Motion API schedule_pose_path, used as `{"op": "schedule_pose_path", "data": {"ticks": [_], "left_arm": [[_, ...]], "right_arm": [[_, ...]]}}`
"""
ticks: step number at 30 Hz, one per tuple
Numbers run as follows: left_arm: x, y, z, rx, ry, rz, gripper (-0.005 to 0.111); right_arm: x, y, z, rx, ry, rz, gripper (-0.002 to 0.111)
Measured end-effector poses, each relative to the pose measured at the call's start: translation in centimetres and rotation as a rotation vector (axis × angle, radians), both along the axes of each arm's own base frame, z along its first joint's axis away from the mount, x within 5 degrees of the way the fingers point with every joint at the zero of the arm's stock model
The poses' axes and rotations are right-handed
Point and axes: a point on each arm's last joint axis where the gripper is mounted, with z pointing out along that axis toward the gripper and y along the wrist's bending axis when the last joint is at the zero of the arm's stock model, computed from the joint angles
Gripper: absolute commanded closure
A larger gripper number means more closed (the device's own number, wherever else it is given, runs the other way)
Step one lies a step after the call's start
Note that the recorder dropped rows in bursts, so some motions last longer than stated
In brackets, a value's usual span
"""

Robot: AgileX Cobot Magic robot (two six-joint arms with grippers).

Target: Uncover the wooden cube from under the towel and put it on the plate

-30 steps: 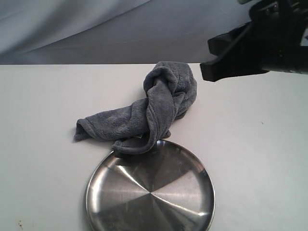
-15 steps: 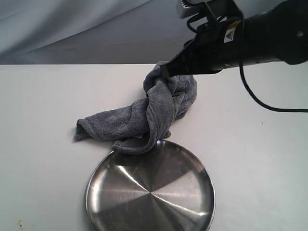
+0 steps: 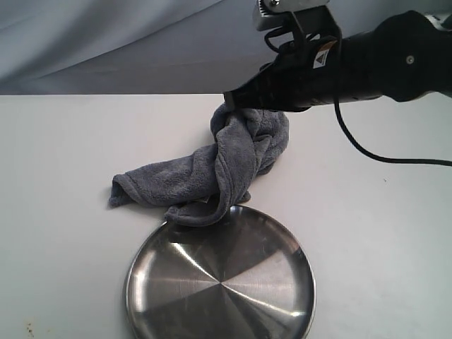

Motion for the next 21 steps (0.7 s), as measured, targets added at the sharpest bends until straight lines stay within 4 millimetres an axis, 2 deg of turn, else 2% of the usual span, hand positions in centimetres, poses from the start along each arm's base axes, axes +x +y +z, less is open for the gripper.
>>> {"op": "schedule_pose_path", "data": {"ticks": [14, 21], "left_arm": [[0.0, 0.0, 0.0, 0.0, 0.0, 0.0, 0.107], [0.0, 0.0, 0.0, 0.0, 0.0, 0.0, 0.107]], "right_arm": [[0.2, 0.08, 0.32, 0.012, -0.043, 0.003, 0.108], [0.29, 0.03, 0.39, -0.042, -0.089, 0.045, 0.108]]}}
